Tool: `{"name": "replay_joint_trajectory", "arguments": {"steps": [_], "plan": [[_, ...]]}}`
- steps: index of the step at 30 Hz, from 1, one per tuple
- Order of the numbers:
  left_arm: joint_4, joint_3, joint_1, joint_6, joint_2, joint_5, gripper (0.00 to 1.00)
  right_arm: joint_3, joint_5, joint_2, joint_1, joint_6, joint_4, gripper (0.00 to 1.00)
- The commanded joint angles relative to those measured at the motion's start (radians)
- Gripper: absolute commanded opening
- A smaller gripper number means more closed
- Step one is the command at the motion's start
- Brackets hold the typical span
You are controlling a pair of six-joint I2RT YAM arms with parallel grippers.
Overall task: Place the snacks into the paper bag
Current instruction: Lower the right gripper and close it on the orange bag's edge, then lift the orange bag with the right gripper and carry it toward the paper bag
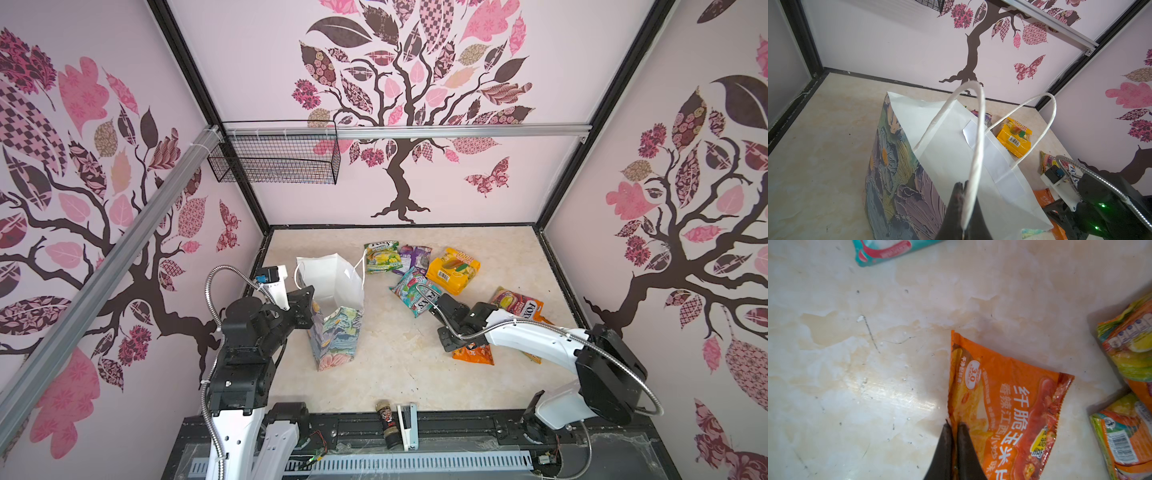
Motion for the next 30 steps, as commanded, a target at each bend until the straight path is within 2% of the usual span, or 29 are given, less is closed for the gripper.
{"name": "replay_joint_trajectory", "arguments": {"steps": [1, 9, 30], "plan": [[0.02, -0.022, 0.005, 0.006, -0.009, 0.002, 0.0, 0.046, -0.041, -0.073, -0.004, 0.004, 0.004, 0.0], [0.019, -0.017, 0.005, 0.008, -0.005, -0.001, 0.0, 0.053, -0.087, -0.141, -0.02, -0.009, 0.034, 0.0], [0.019, -0.015, 0.005, 0.01, -0.003, -0.001, 0.0, 0.051, -0.311, -0.309, -0.024, -0.016, 0.197, 0.0]]}}
